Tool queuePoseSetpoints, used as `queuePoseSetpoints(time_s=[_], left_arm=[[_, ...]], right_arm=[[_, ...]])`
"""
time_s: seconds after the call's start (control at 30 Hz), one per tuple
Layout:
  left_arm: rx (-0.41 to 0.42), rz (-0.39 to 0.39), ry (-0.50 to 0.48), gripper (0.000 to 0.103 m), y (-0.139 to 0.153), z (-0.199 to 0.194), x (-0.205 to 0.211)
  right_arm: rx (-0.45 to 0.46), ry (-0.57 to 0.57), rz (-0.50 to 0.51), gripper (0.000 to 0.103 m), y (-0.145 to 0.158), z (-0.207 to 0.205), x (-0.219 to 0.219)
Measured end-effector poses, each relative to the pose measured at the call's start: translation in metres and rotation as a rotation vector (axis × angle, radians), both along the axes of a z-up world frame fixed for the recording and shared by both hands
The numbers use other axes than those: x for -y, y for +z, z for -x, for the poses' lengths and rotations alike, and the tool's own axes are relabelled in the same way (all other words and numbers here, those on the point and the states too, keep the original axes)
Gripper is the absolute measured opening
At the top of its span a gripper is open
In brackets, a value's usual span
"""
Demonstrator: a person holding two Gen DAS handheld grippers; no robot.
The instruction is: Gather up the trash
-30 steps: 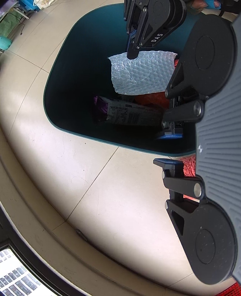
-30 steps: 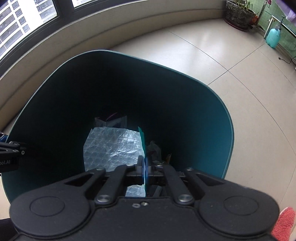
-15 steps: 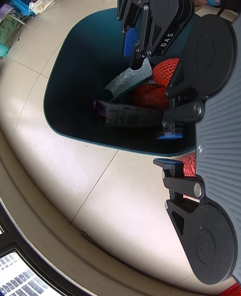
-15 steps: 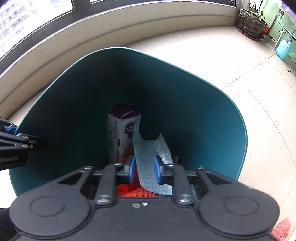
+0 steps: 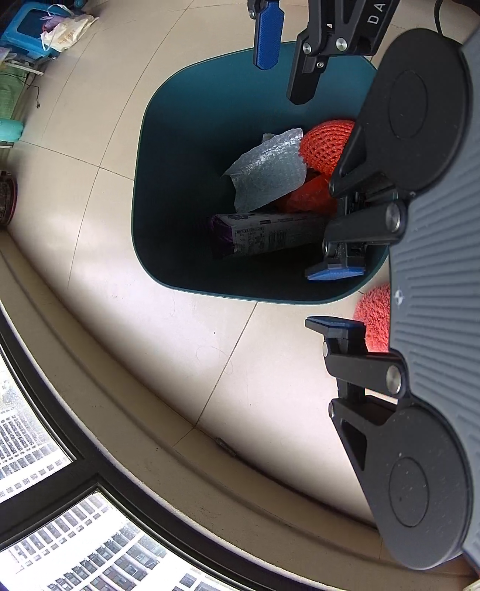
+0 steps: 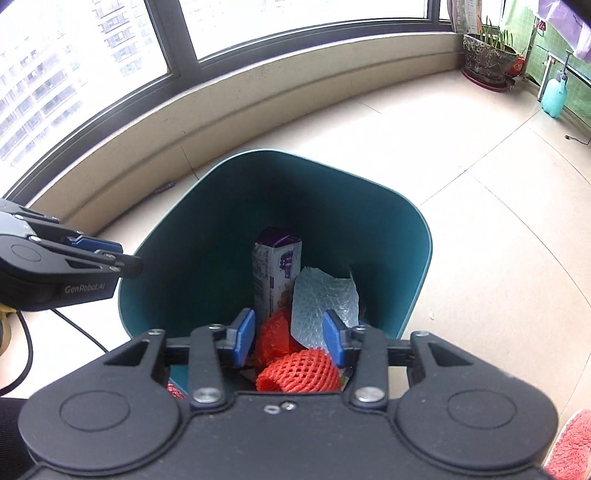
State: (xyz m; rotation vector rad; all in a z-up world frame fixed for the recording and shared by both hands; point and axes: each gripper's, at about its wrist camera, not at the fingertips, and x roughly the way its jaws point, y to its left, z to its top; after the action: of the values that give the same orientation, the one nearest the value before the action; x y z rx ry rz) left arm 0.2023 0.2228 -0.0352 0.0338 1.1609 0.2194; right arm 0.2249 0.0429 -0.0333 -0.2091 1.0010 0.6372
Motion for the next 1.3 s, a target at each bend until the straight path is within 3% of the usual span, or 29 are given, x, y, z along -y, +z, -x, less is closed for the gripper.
queuePoseSetpoints(time_s=[0.37,0.57,1.03,1.2,1.3], left_arm=[[0.121,-0.026,-0.042,0.021,0.055,0.056,0.034],[0.204,-0.010,-0.050,0.052,0.070,0.089,0.052],[0.309,0.021,-0.068,0.067,0.074,0.141,0.088],[0.354,0.064,-0.084,0.081,0.078,0.161,0.096],[0.365,0.080,-0.093,0.082,0.076,0.170,0.103]], right_arm=[[0.101,-0.023,-0.155,0.057,0.049,0.046,0.038],[0.146,-0.041,-0.219,0.067,0.063,0.070,0.059],[0.245,-0.071,-0.281,0.099,0.068,0.118,0.087],[0.295,-0.085,-0.283,0.103,0.065,0.135,0.093],[0.288,-0.123,-0.299,0.103,0.062,0.140,0.096]])
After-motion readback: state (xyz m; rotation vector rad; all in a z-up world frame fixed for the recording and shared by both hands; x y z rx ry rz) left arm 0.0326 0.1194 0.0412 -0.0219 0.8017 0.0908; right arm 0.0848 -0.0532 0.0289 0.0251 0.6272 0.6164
